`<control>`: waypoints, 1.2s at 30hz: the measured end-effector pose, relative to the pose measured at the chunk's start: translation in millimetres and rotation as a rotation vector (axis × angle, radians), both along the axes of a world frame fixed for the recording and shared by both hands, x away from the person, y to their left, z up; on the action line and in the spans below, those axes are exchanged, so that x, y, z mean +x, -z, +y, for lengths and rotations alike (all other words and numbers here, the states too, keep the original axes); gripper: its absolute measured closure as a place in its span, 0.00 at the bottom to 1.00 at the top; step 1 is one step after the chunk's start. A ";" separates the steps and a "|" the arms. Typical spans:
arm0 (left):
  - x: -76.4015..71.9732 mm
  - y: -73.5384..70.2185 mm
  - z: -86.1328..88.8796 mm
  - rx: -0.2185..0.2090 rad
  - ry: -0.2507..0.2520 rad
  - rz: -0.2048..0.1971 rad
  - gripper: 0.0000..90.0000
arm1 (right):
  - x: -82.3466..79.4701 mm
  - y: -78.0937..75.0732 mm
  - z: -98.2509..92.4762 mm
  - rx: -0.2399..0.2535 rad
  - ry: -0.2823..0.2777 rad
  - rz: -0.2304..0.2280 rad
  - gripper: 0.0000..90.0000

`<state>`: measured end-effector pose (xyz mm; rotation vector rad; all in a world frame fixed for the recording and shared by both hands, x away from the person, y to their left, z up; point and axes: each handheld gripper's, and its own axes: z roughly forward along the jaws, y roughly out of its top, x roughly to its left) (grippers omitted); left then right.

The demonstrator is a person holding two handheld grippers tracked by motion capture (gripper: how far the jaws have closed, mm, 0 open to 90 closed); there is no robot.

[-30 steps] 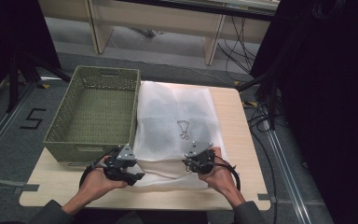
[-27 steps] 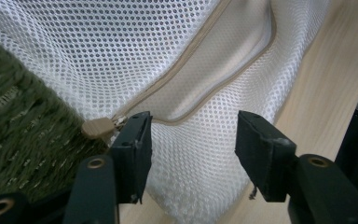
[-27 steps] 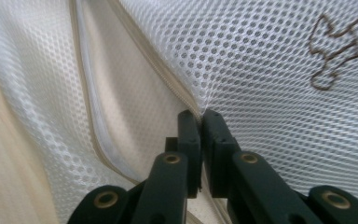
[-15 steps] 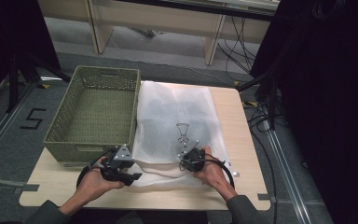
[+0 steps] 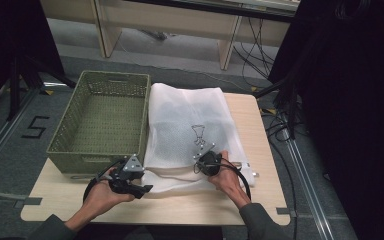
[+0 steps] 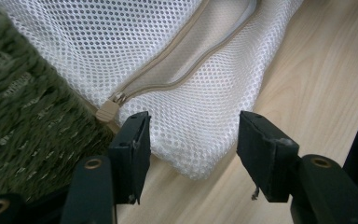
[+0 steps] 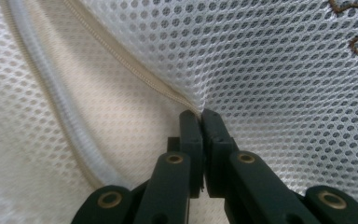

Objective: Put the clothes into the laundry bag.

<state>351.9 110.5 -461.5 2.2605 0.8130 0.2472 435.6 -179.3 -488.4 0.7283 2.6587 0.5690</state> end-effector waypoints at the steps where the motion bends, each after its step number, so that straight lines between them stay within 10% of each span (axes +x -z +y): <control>1: 0.0 -1.1 1.0 0.006 0.004 -0.011 0.48 | -1.7 -0.4 -0.3 0.000 0.010 0.006 0.98; 9: -4.5 -4.0 6.3 -0.009 -0.018 -0.024 0.45 | -8.6 -11.6 -12.6 0.108 0.046 0.008 0.83; 25: -16.3 -14.7 36.0 -0.085 -0.093 -0.042 0.39 | -40.6 -55.0 -58.2 0.532 0.210 -0.052 0.47; 36: -25.8 -16.4 61.1 -0.132 -0.153 -0.055 0.34 | -51.5 -53.9 -78.5 0.554 0.270 -0.064 0.42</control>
